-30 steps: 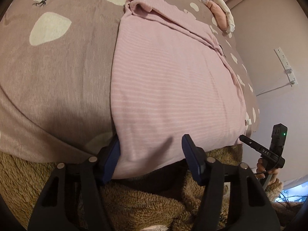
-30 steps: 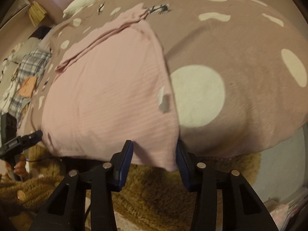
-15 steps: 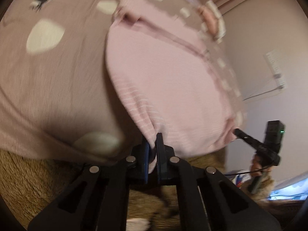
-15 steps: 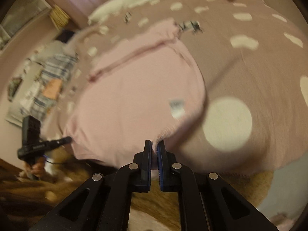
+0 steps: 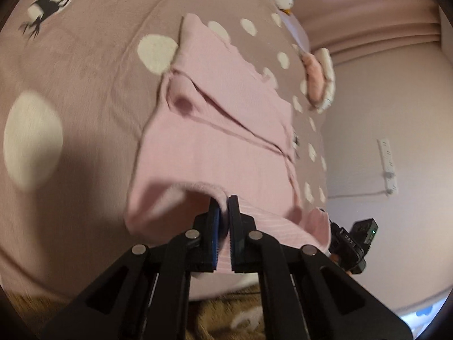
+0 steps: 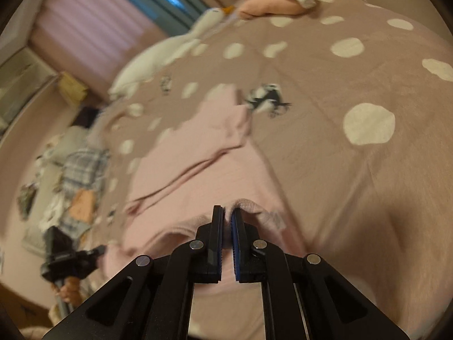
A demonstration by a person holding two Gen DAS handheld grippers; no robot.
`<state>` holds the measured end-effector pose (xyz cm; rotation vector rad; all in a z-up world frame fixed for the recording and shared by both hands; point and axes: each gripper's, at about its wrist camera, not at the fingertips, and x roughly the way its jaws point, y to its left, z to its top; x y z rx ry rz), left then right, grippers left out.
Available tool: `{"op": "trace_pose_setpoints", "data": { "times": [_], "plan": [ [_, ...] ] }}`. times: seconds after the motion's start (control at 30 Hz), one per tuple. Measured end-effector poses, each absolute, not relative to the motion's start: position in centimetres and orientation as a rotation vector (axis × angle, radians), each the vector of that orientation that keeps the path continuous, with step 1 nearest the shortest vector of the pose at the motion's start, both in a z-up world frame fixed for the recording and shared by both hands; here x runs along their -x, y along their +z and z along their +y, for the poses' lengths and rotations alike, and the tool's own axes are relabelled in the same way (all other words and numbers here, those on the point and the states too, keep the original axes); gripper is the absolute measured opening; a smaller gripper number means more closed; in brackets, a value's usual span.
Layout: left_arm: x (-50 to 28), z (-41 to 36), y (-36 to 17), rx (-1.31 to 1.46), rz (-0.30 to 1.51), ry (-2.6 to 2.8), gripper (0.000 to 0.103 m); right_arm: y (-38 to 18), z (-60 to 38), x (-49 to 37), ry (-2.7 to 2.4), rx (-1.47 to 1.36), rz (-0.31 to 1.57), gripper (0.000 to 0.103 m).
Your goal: Fold small clothes
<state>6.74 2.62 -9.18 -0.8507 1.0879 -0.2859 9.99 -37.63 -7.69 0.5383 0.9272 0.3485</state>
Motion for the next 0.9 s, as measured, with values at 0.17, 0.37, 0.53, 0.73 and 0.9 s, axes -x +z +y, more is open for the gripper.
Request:
{"op": "trace_pose_setpoints", "data": {
  "times": [0.17,0.37,0.53,0.73,0.9],
  "plan": [
    [-9.7,3.4,-10.5,0.83,1.126,-0.207,0.006,-9.8,-37.2,-12.2,0.205,-0.475,0.986,0.007],
    [-10.2,4.4,-10.6,0.782,1.119,-0.159,0.03,-10.0,-38.1,-12.1,0.177,-0.498,0.991,0.007],
    [-9.0,5.2,-8.3,0.667,1.024,-0.112,0.044,-9.2,-38.5,-11.6,0.152,-0.5,0.968,0.007],
    [-7.8,3.4,-7.0,0.432,1.037,-0.093,0.039,-7.1,-38.1,-11.4,0.044,-0.385,0.881,0.007],
    [-7.7,1.5,-8.3,0.385,1.087,-0.179,0.027,-6.7,-38.4,-11.4,0.009,-0.338,0.884,0.007]
  ]
}}
